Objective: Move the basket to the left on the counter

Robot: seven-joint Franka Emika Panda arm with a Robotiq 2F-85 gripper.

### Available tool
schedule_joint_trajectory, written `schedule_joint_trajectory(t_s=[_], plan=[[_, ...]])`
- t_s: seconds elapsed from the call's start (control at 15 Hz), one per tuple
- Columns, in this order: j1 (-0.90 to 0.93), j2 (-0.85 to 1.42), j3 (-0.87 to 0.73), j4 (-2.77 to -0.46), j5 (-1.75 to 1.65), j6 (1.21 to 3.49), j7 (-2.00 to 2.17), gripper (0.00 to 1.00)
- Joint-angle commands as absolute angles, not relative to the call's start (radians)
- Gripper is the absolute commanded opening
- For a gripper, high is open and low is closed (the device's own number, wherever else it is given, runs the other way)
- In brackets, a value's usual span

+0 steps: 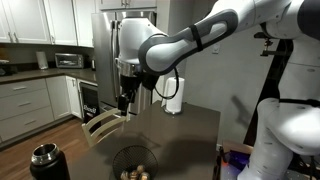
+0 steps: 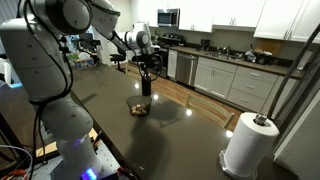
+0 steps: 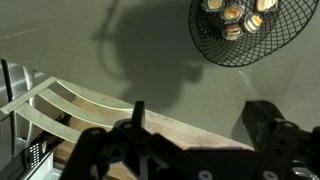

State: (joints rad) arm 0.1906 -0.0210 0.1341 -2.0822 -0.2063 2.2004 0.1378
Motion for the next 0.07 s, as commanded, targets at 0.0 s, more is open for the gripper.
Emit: schedule_joint_trajectory(t_s=[0.0], plan=[[0.179, -0.021, 0.146, -2.08, -0.206, 2.198, 0.138, 1.0]])
